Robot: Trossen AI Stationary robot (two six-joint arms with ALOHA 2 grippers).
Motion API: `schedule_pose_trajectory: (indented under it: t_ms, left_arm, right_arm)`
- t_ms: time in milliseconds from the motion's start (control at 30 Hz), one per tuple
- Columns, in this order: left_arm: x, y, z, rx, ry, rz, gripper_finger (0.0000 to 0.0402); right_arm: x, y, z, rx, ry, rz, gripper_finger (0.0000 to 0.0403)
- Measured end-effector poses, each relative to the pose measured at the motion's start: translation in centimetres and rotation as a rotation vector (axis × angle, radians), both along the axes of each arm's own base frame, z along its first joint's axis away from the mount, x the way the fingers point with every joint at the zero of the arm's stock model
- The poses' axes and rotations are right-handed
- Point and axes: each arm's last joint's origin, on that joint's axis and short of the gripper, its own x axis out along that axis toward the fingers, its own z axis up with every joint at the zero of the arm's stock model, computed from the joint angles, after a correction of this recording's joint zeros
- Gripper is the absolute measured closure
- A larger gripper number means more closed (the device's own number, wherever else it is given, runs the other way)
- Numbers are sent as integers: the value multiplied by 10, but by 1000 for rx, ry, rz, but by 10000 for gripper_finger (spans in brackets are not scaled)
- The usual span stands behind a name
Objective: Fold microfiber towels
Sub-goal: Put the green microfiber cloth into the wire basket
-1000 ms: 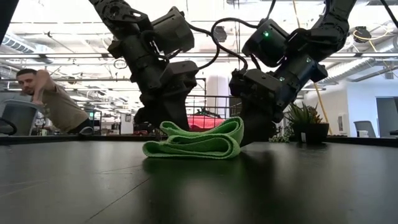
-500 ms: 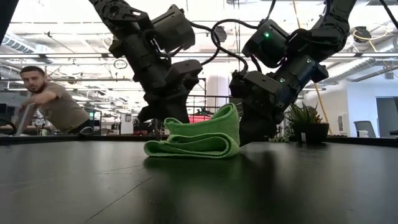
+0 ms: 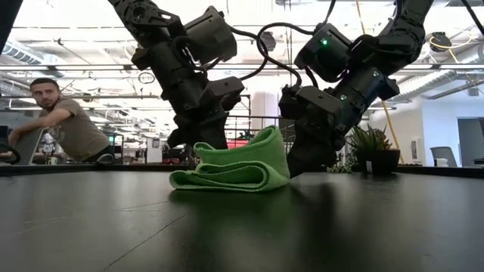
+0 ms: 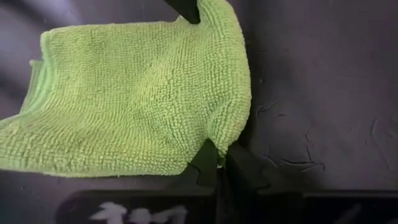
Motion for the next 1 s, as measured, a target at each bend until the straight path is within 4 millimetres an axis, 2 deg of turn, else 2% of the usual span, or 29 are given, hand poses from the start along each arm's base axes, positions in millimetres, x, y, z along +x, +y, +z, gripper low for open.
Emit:
schedule_pose_trajectory:
  t_ms: [133,233,333,467,633,833,1000]
  left_arm:
    - [2,3,1,3,-24,9,399]
    - [1,6,5,-4,-31,28,400]
    - [-1,10,17,-3,-67,41,400]
    - [-4,17,48,10,-165,63,400]
    - [-9,25,96,127,-310,93,401]
    - [-11,38,126,240,-329,113,401]
    - [-9,54,165,360,-340,123,401]
  right_arm:
    - [-1,0,10,0,-32,1,401]
    - [-2,0,28,-3,-96,1,401]
    - [-5,0,48,-18,-164,7,402]
    - [-11,-1,66,-44,-218,0,402]
    - [-11,-5,84,-60,-274,-8,402]
    - [12,-24,135,-209,-336,36,402]
    - [18,-48,173,-333,-298,44,402]
